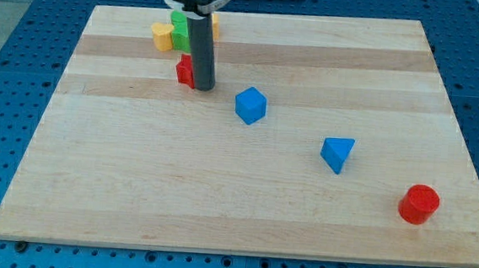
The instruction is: Place the yellow blocks and green blocks in a diagonal line
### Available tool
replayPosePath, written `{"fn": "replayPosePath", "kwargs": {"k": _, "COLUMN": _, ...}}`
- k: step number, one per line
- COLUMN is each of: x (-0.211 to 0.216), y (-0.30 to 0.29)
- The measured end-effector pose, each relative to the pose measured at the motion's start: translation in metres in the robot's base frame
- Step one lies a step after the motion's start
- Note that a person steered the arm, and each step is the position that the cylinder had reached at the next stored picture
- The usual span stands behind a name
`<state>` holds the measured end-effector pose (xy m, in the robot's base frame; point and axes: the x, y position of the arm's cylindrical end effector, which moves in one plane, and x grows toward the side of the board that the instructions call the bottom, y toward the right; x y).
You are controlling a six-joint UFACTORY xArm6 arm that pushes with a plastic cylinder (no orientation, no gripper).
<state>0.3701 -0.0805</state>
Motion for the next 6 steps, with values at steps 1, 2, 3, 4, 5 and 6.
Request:
{"fn": "replayPosePath", "kwargs": {"k": 1, "x": -0.012, "y": 0.068}}
{"fn": "replayPosePath", "kwargs": {"k": 2, "x": -0.061, "y": 0.121}}
{"fn": "replayPosePath", "kwargs": {"k": 3, "x": -0.091, "y": 0.088}}
{"fn": "replayPosePath", "kwargs": {"k": 4, "x": -0.116, "y": 0.08}}
{"fn": "replayPosePath", "kwargs": {"k": 5, "x": -0.119, "y": 0.08}}
{"fn": "replayPosePath", "kwargs": {"k": 6, "x": -0.119, "y": 0.08}}
